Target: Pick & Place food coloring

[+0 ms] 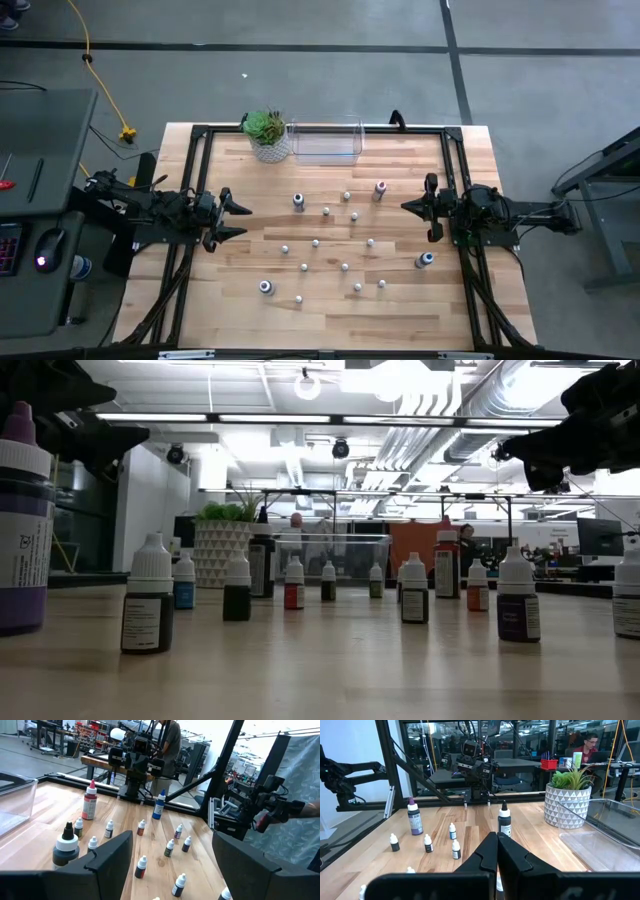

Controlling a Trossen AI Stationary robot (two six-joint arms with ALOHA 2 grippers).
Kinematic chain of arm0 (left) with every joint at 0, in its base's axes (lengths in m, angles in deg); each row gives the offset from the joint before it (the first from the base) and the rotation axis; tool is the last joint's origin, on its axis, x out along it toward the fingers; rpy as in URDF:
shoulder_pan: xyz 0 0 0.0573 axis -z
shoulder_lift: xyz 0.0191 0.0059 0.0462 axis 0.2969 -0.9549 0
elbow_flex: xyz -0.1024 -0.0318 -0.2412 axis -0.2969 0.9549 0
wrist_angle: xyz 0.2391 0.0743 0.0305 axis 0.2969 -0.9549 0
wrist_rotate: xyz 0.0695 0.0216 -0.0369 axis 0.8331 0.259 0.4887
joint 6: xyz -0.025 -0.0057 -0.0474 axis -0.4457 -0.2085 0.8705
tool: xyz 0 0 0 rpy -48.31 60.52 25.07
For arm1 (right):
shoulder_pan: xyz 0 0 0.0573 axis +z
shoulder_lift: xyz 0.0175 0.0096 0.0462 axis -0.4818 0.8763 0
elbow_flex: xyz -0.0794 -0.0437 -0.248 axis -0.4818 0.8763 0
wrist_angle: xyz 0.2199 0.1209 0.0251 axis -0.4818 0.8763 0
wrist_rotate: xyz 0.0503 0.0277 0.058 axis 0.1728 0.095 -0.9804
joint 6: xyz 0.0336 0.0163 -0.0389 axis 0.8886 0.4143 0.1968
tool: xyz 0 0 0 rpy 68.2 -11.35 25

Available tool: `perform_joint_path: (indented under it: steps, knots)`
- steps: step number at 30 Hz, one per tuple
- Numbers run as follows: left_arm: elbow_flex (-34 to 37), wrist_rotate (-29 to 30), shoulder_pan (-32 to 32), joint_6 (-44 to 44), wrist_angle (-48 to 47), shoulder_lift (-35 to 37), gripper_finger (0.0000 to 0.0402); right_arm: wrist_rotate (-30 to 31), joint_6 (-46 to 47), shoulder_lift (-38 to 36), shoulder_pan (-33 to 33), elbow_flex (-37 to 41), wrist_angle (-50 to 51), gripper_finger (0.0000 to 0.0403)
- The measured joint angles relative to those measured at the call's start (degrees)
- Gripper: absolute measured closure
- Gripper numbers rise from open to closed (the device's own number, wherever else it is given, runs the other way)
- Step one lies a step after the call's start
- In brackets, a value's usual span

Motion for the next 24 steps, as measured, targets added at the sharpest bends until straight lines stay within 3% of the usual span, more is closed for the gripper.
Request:
perform_joint_path:
  steps: [12, 20, 24]
  knots:
    - [0.00, 0.01, 0.00, 0.00, 0.00, -0.01, 0.0130, 0.00, 0.02, 0.00, 0.00, 0.00, -0.31, 0.0402]
    - [0.00, 0.01, 0.00, 0.00, 0.00, 0.00, 0.0130, -0.27, 6.46, -0.02, 0.00, 0.00, -3.07, 0.0402]
    - [0.00, -0.01, 0.00, 0.00, 0.00, 0.01, 0.0130, -2.11, 3.90, -0.02, 0.00, -0.06, -4.18, 0.0402]
